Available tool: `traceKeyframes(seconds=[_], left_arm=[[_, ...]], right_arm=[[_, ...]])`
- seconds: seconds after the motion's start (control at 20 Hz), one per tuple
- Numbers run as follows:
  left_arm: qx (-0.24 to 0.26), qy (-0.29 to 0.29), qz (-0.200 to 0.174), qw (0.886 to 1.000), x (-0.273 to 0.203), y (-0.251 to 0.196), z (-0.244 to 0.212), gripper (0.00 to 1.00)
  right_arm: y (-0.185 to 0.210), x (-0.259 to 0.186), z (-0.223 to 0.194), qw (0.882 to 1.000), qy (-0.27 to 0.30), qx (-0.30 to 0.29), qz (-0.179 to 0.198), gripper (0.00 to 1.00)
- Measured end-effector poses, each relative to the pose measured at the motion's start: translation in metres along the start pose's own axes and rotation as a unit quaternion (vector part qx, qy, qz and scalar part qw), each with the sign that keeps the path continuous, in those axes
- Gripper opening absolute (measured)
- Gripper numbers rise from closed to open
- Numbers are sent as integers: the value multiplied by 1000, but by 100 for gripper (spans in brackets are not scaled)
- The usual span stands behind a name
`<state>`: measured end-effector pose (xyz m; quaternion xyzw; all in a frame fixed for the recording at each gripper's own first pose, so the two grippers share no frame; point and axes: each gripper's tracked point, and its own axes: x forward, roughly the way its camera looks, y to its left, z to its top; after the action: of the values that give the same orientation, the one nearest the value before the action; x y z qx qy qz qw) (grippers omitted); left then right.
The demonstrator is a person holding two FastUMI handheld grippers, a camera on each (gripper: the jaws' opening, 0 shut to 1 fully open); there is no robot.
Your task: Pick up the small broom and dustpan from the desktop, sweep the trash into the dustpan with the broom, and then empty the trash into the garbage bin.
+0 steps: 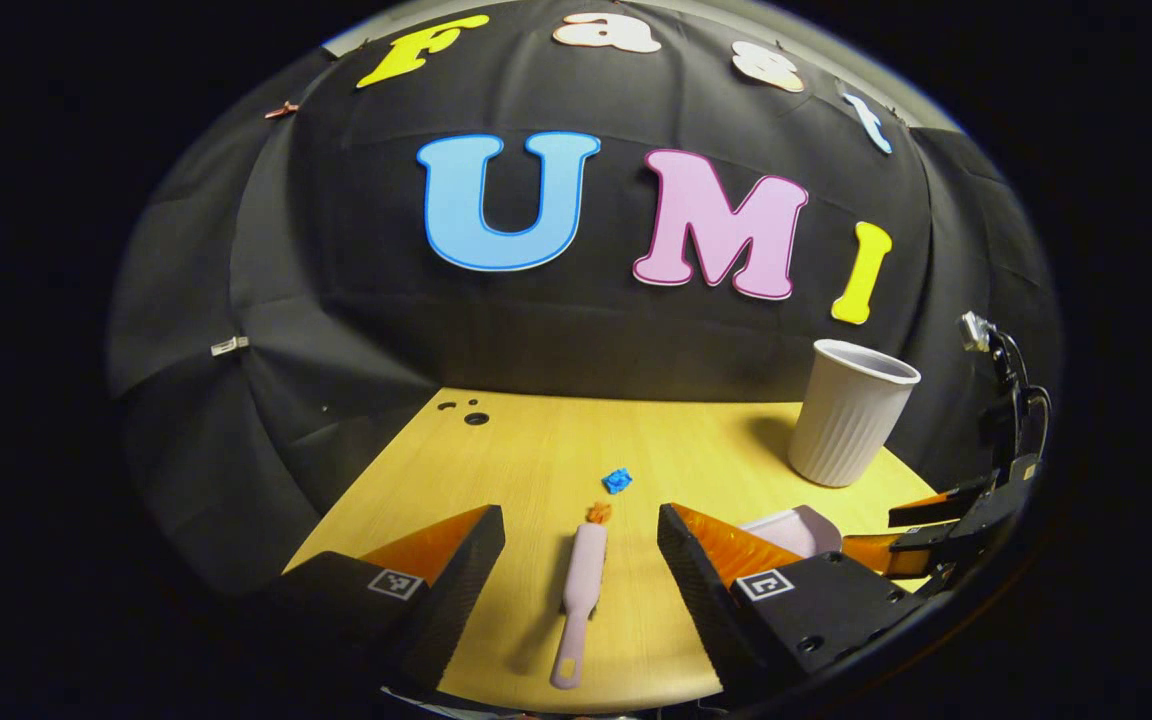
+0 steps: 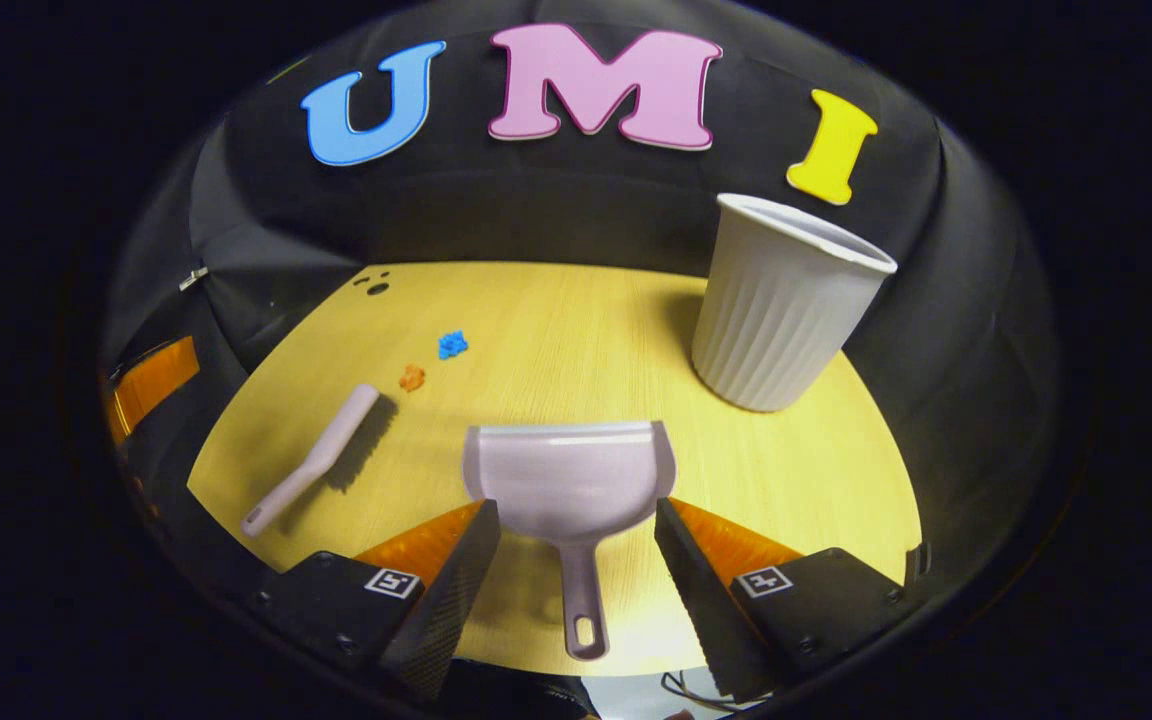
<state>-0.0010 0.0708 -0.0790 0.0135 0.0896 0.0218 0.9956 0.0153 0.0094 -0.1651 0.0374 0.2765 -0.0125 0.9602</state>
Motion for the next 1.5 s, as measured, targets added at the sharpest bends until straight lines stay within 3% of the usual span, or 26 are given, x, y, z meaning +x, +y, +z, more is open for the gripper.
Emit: traceKeyframes(seconds=[0.25,0.75,0.95,1.1,1.2,1.25,1.3,1.4,1.5], left_arm=[[-7,48,35,998,5,20,-34,98],[-14,101,80,991,13,25,-68,98],[-17,131,66,989,19,17,-88,98],[10,163,56,985,29,19,-108,97],[12,175,53,983,34,20,-114,97],[10,179,52,982,37,21,-116,97],[9,182,51,982,39,21,-117,97],[8,188,44,981,49,20,-118,97],[15,200,25,979,60,18,-122,97]], right_arm=[[-1,25,-46,996,87,5,6,98],[-5,78,-95,981,191,-9,11,99],[-2,89,-101,978,208,-7,18,98],[0,95,-100,977,213,-2,20,95],[-3,98,-97,977,215,3,16,87],[-4,99,-97,975,221,6,14,75],[-5,100,-97,974,225,11,11,72],[-7,99,-99,970,242,21,7,55],[-7,101,-97,967,255,23,4,50]])
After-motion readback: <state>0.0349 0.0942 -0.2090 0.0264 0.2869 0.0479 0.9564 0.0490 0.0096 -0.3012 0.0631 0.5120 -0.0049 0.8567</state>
